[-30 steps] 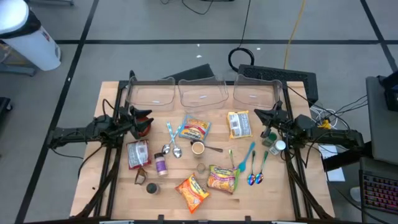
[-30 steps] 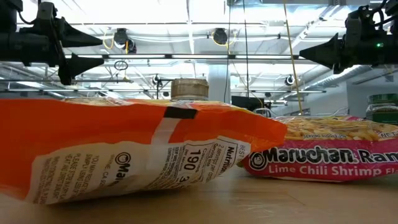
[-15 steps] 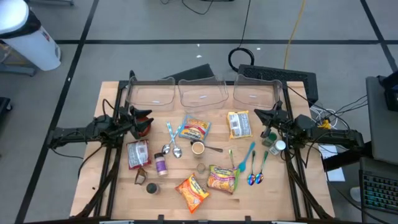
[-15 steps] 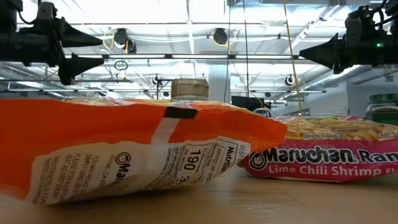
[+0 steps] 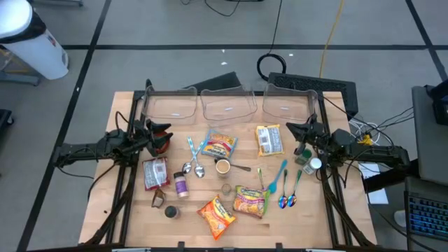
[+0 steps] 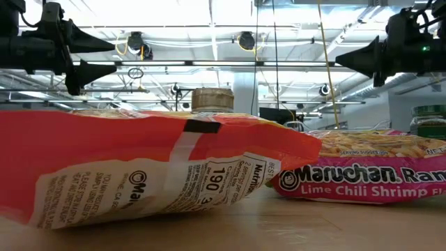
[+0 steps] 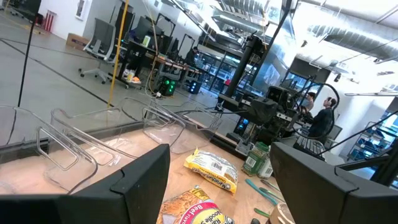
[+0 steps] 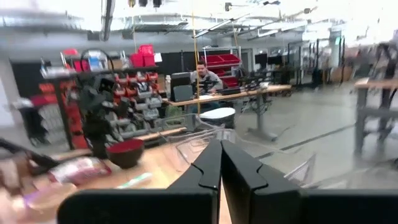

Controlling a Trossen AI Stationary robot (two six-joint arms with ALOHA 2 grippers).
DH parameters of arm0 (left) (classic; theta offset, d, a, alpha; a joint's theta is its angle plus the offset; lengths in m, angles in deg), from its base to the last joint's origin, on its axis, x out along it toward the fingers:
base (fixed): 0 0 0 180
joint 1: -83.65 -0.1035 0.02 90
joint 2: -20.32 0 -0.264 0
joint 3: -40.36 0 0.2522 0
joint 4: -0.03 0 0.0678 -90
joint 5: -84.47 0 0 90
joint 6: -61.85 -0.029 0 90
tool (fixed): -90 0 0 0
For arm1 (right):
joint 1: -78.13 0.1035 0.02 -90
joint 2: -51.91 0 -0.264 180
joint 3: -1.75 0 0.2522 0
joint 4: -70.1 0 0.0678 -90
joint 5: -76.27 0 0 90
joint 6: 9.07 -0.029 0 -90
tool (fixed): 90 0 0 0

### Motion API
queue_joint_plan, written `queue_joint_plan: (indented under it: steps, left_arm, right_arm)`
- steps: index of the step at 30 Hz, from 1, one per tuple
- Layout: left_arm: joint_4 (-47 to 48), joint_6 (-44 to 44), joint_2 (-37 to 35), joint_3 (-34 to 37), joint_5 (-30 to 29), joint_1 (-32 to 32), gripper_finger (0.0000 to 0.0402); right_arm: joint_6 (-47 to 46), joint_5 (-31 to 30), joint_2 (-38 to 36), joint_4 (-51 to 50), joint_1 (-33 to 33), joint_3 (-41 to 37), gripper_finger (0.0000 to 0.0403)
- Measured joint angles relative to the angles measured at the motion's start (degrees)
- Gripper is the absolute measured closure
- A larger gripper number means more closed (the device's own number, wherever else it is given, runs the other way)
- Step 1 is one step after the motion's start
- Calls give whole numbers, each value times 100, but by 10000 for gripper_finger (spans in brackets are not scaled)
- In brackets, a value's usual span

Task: Pick & Place Food Item
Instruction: Put the gold seasoning bottle into the left transparent bin

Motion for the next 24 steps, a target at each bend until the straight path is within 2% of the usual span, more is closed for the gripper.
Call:
queue_joint_plan:
  steps: [5,9,15,18,24]
  left_arm:
    - [1,0,0,0,0,0,119]
    - [0,0,0,0,0,0,119]
    - [0,0,0,1,0,0,119]
    - [0,0,0,0,1,0,119]
    - [0,0,0,1,2,0,119]
  right_arm:
    - [-1351,83,57,-117,0,2,403]
    - [-1737,711,355,-170,0,2,403]
    - [-891,1483,1043,614,2,3,403]
    - [-523,1522,1417,1197,2,139,403]
    - [225,1517,2523,1291,54,784,403]
